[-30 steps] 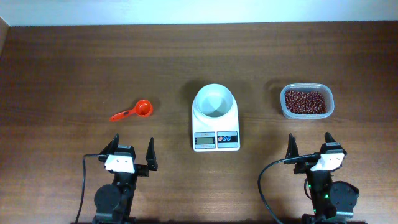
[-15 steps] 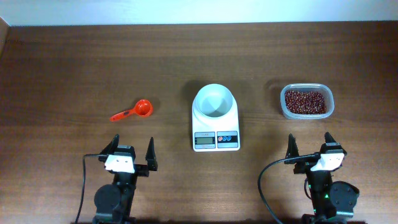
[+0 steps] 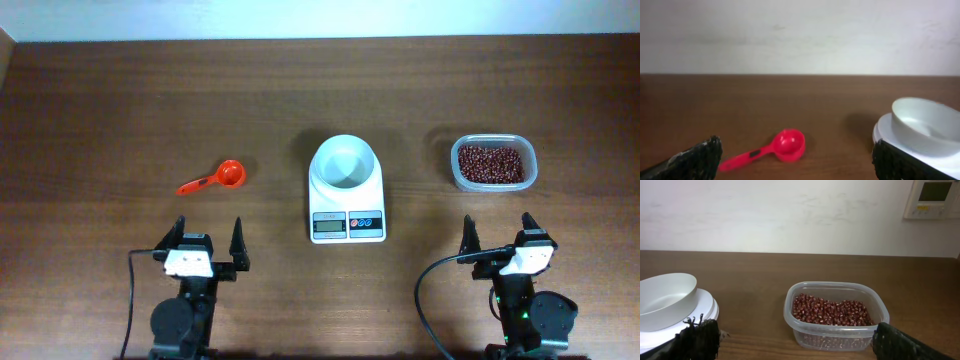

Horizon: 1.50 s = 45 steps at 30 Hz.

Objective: Scoop item into bowl and weigh 50g on scale

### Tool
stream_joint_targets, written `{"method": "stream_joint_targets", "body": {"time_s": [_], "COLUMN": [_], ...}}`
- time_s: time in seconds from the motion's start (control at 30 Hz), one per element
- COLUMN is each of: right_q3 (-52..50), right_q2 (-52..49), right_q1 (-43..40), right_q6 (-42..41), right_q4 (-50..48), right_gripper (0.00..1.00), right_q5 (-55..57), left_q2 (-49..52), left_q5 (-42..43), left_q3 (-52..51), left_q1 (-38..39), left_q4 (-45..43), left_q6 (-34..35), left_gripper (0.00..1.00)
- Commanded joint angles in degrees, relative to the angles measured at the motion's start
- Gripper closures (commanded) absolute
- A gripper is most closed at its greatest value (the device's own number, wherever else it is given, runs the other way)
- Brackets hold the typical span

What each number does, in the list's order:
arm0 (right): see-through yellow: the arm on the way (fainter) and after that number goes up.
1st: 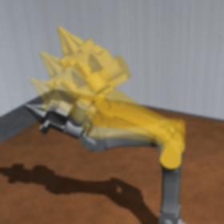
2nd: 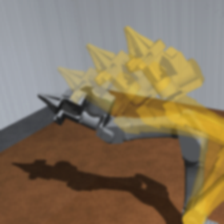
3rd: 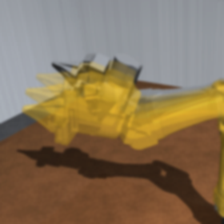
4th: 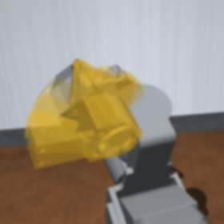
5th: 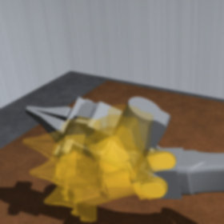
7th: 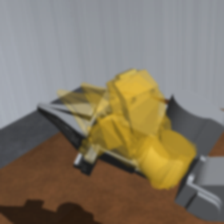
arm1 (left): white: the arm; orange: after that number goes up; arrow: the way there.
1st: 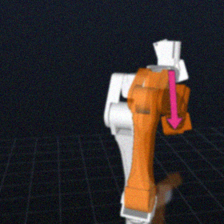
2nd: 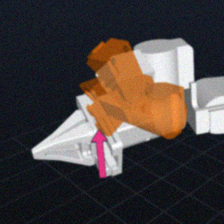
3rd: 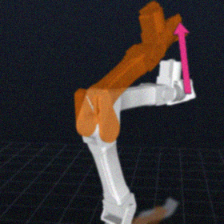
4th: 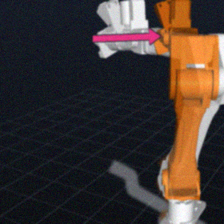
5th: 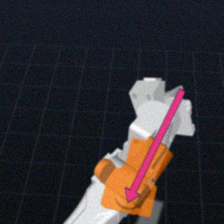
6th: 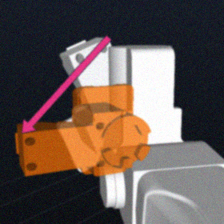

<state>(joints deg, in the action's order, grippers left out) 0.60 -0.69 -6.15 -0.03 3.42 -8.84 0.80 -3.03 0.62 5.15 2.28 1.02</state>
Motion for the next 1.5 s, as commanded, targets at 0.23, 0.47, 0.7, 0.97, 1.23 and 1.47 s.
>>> {"method": "stream_joint_targets", "body": {"time_s": [0.23,0.47,0.7,0.97,1.23,1.47], "right_q3": [-0.3,-0.3,-0.3,-0.3,-0.3,-0.3], "right_q2": [0.3,0.3,0.3,0.3,0.3,0.3], "right_q1": [0.5,0.5,0.5,0.5,0.5,0.5], "right_q6": [-0.2,-0.2,-0.2,-0.2,-0.2,-0.2], "right_q4": [0.3,0.3,0.3,0.3,0.3,0.3], "right_gripper": [0.01,0.01,0.01,0.01,0.01,0.01], "right_q5": [0.5,0.5,0.5,0.5,0.5,0.5], "left_q2": [15.1,55.6,85.0,114.5,118.3,118.2], "left_q5": [4.6,6.7,11.8,9.5,-0.9,4.9], "left_q3": [37.4,75.7,77.2,77.2,77.2,79.8], "left_q1": [0.2,0.2,0.2,0.2,0.2,0.2], "left_q4": [19.3,57.0,55.6,61.6,41.0,26.7], "left_q6": [-1.5,-8.4,-8.4,-7.5,-7.1,-6.7], "left_gripper": [0.01,0.01,0.01,1.0,1.0,1.0]}}
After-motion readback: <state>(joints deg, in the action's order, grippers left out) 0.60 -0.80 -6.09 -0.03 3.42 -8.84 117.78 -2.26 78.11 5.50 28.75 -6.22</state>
